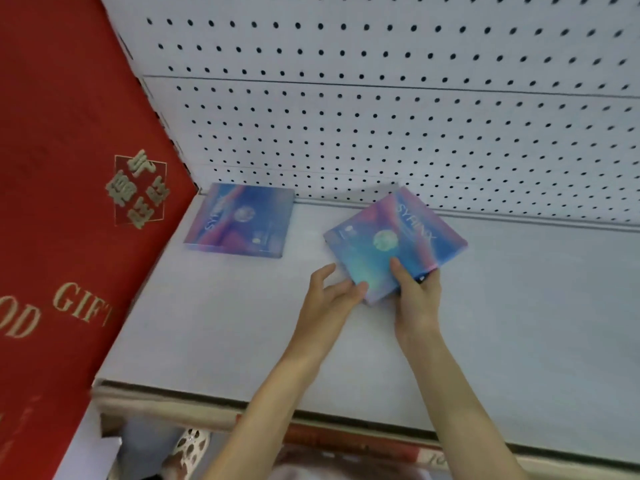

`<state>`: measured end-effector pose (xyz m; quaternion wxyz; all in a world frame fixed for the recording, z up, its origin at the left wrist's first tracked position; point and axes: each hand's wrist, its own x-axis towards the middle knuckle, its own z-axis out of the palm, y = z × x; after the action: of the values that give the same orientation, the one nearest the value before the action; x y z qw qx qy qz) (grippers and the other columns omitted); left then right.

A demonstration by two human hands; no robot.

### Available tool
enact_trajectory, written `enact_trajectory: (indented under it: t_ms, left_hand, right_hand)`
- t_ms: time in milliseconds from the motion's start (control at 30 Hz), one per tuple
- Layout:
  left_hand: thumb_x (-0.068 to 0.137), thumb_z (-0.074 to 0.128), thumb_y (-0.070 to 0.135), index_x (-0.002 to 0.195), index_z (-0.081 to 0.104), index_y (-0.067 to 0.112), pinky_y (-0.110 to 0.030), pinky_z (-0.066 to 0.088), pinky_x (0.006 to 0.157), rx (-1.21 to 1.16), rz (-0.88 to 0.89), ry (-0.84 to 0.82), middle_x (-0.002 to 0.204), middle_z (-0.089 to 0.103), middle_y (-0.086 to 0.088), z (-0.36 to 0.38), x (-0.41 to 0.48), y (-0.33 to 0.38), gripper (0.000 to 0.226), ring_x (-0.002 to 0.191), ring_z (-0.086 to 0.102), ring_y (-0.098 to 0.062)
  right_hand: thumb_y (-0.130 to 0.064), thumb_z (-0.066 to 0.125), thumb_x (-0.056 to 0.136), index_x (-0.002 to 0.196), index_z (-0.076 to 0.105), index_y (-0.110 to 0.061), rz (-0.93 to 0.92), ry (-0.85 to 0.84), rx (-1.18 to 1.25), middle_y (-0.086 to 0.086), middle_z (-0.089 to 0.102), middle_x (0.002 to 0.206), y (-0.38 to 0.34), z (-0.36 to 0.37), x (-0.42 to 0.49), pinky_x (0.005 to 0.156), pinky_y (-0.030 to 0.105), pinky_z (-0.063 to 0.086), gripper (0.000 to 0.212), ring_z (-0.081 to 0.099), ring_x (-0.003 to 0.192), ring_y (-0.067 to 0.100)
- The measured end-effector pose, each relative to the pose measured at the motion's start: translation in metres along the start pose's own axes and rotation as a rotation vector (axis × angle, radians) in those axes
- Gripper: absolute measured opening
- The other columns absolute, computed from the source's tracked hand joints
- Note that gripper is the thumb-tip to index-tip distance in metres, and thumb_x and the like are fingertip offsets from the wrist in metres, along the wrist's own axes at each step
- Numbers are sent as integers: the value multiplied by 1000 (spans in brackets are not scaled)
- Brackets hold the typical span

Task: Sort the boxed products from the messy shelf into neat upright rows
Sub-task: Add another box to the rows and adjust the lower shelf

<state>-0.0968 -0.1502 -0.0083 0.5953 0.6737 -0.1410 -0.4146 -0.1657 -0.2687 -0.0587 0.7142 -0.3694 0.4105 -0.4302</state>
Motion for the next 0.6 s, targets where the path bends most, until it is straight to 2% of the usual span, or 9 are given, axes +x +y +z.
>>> enact_trajectory:
  t_ms: [67,133,167,233,267,333,400,467,600]
  left_hand:
    - [86,69,22,121,53,23,-15,47,89,86,114,130,111,65,8,-26,8,8,39,97,63,1]
    - [86,70,20,114,58,20,-3,42,78,235,257,327,109,62,10,-60,19,19,30,97,60,-4]
    - [87,69,19,113,59,17,-1,40,75,303,307,437,110,62,8,-80,27,24,28,97,59,-8]
    - [90,65,20,115,58,12,-9,43,83,369,322,625,115,62,-1,-118,44,31,28,103,59,-16]
    - [90,64,23,118,57,9,-20,44,91,407,293,692,119,61,-7,-135,55,32,32,109,57,-23]
    - [88,65,35,130,48,5,-39,38,102,540,164,741,128,55,-17,-158,77,32,54,121,48,-34]
    - [83,66,50,139,37,4,-47,33,106,646,35,707,138,47,-22,-164,94,31,78,129,40,-39]
    - [77,67,59,141,34,5,-48,31,106,746,3,681,141,44,-21,-161,105,26,90,132,36,-38]
    - [69,72,62,142,33,11,-46,27,106,850,83,713,139,43,-20,-154,112,11,97,129,36,-38]
  right_hand:
    - [1,65,87,125,48,-10,-61,14,-105,6,62,122,4,-1,3,98,41,50,43,61,112,21]
    - [-3,66,87,128,47,-7,-103,3,-195,9,60,129,6,-8,6,102,44,48,46,59,115,22]
    - [-5,66,88,129,47,-7,-111,-8,-213,10,60,130,8,-11,8,103,46,47,46,59,117,24]
    - [-6,65,89,128,49,-9,-100,-21,-211,11,60,130,10,-16,11,104,50,45,42,58,119,27]
    - [-5,65,89,127,50,-10,-91,-20,-205,11,61,129,10,-17,13,105,52,44,41,58,120,29]
    - [-5,65,90,126,50,-10,-76,-9,-201,11,61,128,11,-19,16,105,55,43,39,58,121,30]
    - [-5,64,90,128,49,-6,-62,-5,-193,12,61,129,12,-20,18,105,56,43,41,57,121,31]
    - [-3,63,90,131,47,-3,-48,-5,-170,13,60,131,12,-20,19,105,57,42,44,56,122,32]
    - [0,60,90,135,44,-2,-38,-15,-120,12,58,134,11,-18,18,106,53,43,47,55,124,31]
